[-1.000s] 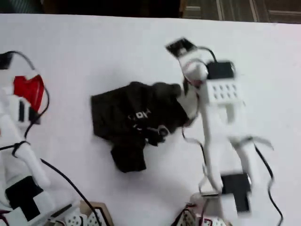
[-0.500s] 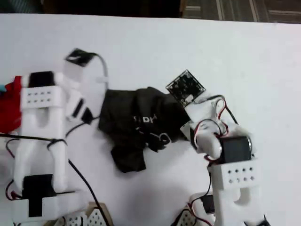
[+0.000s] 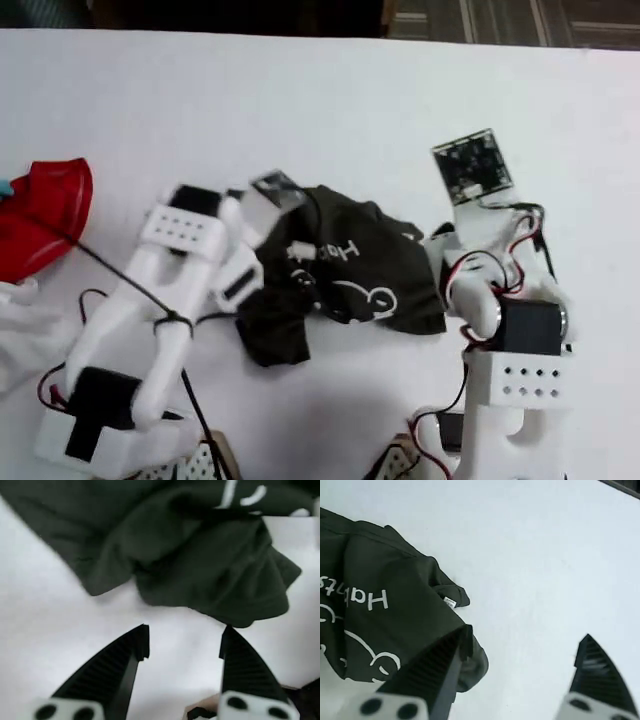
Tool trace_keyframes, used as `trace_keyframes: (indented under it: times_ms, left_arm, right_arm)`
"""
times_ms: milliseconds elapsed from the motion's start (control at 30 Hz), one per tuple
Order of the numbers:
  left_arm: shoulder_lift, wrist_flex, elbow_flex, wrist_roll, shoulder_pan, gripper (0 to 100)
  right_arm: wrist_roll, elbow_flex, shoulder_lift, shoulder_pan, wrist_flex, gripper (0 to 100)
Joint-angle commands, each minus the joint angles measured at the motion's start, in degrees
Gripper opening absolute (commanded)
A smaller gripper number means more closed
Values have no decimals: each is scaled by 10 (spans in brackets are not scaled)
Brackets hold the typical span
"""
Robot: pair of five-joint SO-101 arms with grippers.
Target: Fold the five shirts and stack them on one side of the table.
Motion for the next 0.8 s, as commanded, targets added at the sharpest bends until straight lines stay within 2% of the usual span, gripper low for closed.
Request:
trace_keyframes:
  times_ms: [0,133,433,533,600,667,733,767]
  left_arm:
    - [-3,-34,30,1,43,249]
    - [-3,-83,65,1,64,249]
    - [-3,-169,146,-1,64,249]
    - [-3,-175,165,-43,64,238]
    - [-3,-173,168,-62,60,167]
    - [-4,-171,164,-64,47,18]
    - [-4,-173,162,-68,17,47]
    - [-4,-175,161,-69,-1,30]
  right_arm:
    - [-3,-2,-9,44,-9,326]
    - [-2,18,-14,83,-9,326]
    - [-2,70,-14,147,-9,326]
    - [-2,83,-14,153,-10,326]
    - [-2,92,-14,153,-11,326]
    - [-2,102,-14,153,-11,326]
    - [-2,112,-14,153,-12,326]
    - [-2,116,-14,153,-12,326]
